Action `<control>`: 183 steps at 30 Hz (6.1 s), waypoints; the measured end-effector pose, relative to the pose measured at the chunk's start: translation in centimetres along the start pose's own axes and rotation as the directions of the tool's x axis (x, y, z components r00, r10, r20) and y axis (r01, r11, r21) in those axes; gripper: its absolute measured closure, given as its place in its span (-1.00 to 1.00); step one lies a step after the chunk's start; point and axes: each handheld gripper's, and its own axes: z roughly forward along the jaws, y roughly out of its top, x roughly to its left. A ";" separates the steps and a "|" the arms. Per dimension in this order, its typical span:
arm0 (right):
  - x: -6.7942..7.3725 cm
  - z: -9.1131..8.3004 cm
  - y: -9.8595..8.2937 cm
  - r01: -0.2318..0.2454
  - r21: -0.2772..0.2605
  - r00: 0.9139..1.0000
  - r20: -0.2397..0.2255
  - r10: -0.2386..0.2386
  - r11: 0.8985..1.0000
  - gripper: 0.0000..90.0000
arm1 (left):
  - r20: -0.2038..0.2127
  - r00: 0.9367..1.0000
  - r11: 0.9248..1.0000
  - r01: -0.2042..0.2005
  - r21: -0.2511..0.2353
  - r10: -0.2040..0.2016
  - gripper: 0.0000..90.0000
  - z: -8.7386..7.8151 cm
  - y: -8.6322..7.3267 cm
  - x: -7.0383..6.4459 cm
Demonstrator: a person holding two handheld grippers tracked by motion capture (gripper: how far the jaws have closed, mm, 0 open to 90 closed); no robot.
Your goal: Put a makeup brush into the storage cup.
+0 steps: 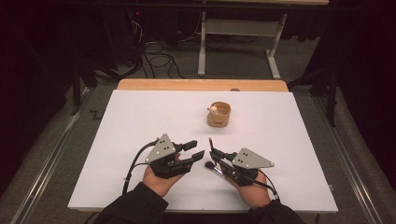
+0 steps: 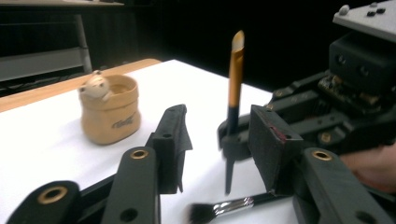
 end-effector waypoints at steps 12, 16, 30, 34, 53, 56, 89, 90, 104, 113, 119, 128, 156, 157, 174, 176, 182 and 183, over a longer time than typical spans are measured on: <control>-1.3 -0.9 0.0 0.000 -0.008 0.999 0.047 0.000 1.000 0.88 | -0.117 0.993 0.998 0.036 0.051 -0.030 -0.27 -2.7 -2.1 3.7; -1.9 -1.0 0.2 0.000 -0.004 0.997 0.077 0.000 1.000 0.88 | -0.169 0.985 0.998 0.046 0.037 -0.039 -0.43 -3.6 -3.1 4.8; -5.1 -4.2 0.7 -0.037 -0.023 0.980 0.196 0.041 0.999 0.88 | -0.248 0.968 0.996 0.058 0.070 -0.039 -0.67 -4.2 -4.1 6.9; -6.2 -5.2 0.7 -0.052 -0.014 0.973 0.224 0.054 0.999 0.88 | -0.259 0.965 0.995 0.059 0.082 -0.036 -0.80 -4.1 -4.3 7.0; -9.6 -6.8 3.0 -0.116 -0.027 0.958 0.260 0.119 0.993 0.88 | -0.268 0.963 0.994 0.061 0.089 -0.035 -1.00 -4.0 -4.4 6.7; -9.7 -6.3 3.6 -0.119 -0.039 0.959 0.255 0.125 0.992 0.88 | -0.267 0.963 0.994 0.060 0.093 -0.033 -1.00 -4.0 -4.5 6.6; -12.0 2.0 5.1 -0.144 -0.014 0.962 0.231 0.144 0.989 0.89 | -0.249 0.968 0.996 0.053 0.071 -0.034 -0.99 -4.3 -4.6 6.4; -12.0 2.2 5.1 -0.150 -0.017 0.961 0.232 0.149 0.989 0.89 | -0.247 0.968 0.996 0.052 0.071 -0.033 -0.99 -4.3 -4.6 6.3; -13.1 4.3 5.6 -0.159 -0.014 0.957 0.246 0.157 0.987 0.89 | -0.238 0.971 0.997 0.045 0.068 -0.027 -0.99 -4.3 -4.6 6.2; -14.0 5.8 6.1 -0.166 -0.016 0.951 0.262 0.164 0.986 0.89 | -0.240 0.970 0.997 0.047 0.063 -0.031 -0.99 -4.4 -4.6 6.4; -14.4 7.3 6.4 -0.162 -0.008 0.950 0.269 0.158 0.987 0.89 | -0.241 0.970 0.997 0.050 0.052 -0.036 -0.99 -4.6 -4.6 6.4; -14.6 9.2 6.8 -0.156 -0.002 0.951 0.270 0.150 0.988 0.89 | -0.234 0.972 0.997 0.051 0.054 -0.037 -0.99 -4.6 -4.6 6.5; -14.9 11.8 6.3 -0.161 0.046 0.953 0.265 0.144 0.986 0.88 | -0.227 0.973 0.998 0.049 0.049 -0.037 -0.99 -4.7 -4.6 6.3; -14.9 12.0 6.2 -0.163 0.058 0.953 0.266 0.142 0.985 0.88 | -0.227 0.973 0.998 0.049 0.050 -0.036 -0.99 -4.7 -4.6 6.3; -15.5 12.3 5.1 -0.184 0.110 0.952 0.266 0.150 0.977 0.88 | -0.220 0.975 0.998 0.043 0.055 -0.030 -0.99 -4.6 -4.6 6.2; -15.5 12.3 5.1 -0.186 0.113 0.952 0.264 0.151 0.976 0.87 | -0.221 0.975 0.998 0.043 0.055 -0.030 -0.99 -4.6 -4.6 6.2; -15.5 12.4 5.1 -0.186 0.113 0.953 0.262 0.151 0.976 0.87 | -0.214 0.976 0.998 0.053 0.046 -0.042 -0.99 -4.6 -4.5 6.2; -15.5 12.4 5.1 -0.186 0.113 0.953 0.262 0.151 0.976 0.87 | -0.214 0.976 0.998 0.053 0.046 -0.042 -0.99 -4.6 -4.5 6.2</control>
